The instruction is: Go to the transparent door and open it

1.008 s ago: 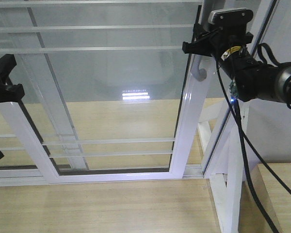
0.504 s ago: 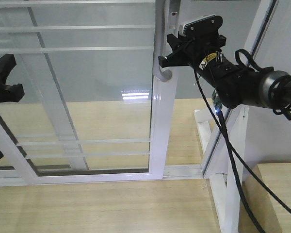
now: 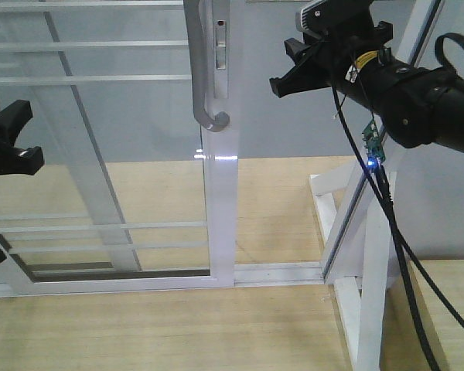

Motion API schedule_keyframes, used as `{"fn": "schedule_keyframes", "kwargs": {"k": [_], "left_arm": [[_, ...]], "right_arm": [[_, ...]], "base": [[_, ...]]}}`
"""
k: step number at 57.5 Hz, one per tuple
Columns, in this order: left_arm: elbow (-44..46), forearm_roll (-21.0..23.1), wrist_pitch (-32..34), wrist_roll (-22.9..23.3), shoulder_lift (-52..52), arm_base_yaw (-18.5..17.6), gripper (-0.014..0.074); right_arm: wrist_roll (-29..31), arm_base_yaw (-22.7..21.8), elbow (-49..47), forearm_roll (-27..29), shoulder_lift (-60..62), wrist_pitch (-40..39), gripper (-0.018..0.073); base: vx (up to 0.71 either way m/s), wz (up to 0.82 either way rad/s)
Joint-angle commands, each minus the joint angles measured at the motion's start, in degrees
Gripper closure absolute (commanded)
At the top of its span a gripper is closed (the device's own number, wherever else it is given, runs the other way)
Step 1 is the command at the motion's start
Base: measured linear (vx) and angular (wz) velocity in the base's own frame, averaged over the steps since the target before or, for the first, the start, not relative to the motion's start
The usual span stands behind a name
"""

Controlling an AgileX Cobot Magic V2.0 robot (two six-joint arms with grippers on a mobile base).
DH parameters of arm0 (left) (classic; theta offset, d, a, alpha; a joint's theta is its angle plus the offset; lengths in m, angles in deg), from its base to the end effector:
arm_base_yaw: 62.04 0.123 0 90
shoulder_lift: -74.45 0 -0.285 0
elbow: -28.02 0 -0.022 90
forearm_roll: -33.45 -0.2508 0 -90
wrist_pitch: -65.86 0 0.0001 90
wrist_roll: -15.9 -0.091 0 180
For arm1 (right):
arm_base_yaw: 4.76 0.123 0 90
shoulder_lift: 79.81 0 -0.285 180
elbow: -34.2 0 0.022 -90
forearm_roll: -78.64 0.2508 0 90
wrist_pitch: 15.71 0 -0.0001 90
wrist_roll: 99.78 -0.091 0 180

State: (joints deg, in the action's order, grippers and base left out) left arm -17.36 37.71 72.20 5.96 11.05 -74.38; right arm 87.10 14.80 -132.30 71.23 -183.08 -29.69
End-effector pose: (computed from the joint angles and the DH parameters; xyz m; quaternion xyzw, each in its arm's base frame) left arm 0.2012 -0.0432 0.2982 0.1197 0.7704 -0.0330 0.6253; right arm 0.3646 0.1325 0.2867 -0.2355 0.7457 0.0420 0.6218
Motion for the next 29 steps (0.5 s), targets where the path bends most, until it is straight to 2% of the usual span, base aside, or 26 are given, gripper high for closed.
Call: {"fn": "schedule_keyframes", "kwargs": {"k": [1, 8, 17, 20, 23, 29], "left_arm": [[2.1, -2.7, 8.0, 0.6, -1.2, -1.3, 0.0216], [2.1, -2.6, 14.7, 4.2, -6.8, -2.9, 0.0216], [2.3, -3.0, 27.8, 7.9, -16.4, -4.4, 0.0215], [3.4, -3.2, 30.4, 9.9, -19.9, -4.6, 0.0214], [5.3, -4.7, 31.6, 11.3, -23.0, -4.9, 0.0214], [10.0, -10.6, 32.0, 15.2, -29.5, -4.9, 0.0214]], "right_arm": [[0.5, -0.3, -1.6, 0.2, 4.2, -2.0, 0.0314], [0.6, -0.3, -1.6, 0.2, 5.3, -1.8, 0.0314], [0.6, -0.3, -1.6, 0.2, 5.4, -1.7, 0.0314], [0.6, -0.3, -1.6, 0.3, 5.4, -1.7, 0.0314], [0.6, -0.3, -1.6, 0.3, 5.4, -1.7, 0.0314], [0.6, -0.3, -1.6, 0.3, 5.4, -1.9, 0.0314]], "base": [[0.0, 0.0], [0.0, 0.0], [0.0, 0.0], [0.0, 0.0], [0.0, 0.0], [0.0, 0.0]]}}
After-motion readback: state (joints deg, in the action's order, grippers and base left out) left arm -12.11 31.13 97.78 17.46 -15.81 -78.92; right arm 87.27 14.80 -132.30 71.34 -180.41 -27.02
